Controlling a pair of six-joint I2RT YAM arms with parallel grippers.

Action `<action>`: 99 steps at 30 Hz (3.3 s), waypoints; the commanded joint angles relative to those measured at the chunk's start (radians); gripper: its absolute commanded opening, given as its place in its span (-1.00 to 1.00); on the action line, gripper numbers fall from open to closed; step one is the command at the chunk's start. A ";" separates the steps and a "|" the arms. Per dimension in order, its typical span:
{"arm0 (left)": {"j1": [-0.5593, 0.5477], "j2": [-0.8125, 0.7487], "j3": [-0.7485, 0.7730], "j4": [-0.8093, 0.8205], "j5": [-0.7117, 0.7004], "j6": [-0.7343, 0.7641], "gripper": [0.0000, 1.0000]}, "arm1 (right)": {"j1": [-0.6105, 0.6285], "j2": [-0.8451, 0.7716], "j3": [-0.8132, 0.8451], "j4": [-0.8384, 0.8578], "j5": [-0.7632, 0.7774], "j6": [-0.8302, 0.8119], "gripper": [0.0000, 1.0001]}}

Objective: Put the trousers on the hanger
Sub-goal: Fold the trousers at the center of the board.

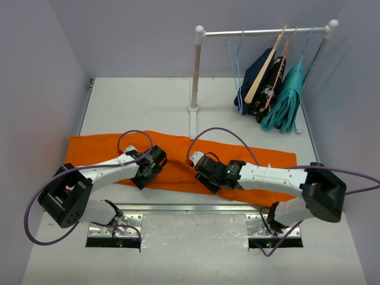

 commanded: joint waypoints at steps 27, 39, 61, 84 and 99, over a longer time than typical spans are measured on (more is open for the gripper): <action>-0.006 -0.212 -0.054 -0.087 -0.066 0.005 -1.00 | -0.146 0.003 -0.034 0.054 -0.053 0.068 0.11; -0.008 -0.302 -0.146 -0.040 -0.047 0.049 -0.99 | -0.201 0.068 -0.044 0.051 -0.120 0.072 0.13; -0.008 -0.287 -0.141 -0.026 -0.044 0.048 -1.00 | -0.201 0.050 -0.054 0.050 -0.120 0.063 0.13; -0.011 -0.541 -0.112 -0.159 -0.089 0.087 -1.00 | -0.569 -0.182 -0.173 0.064 -0.309 0.249 0.98; -0.011 -0.737 -0.113 -0.116 -0.040 0.160 1.00 | -0.719 -0.089 -0.157 -0.012 -0.045 0.330 0.98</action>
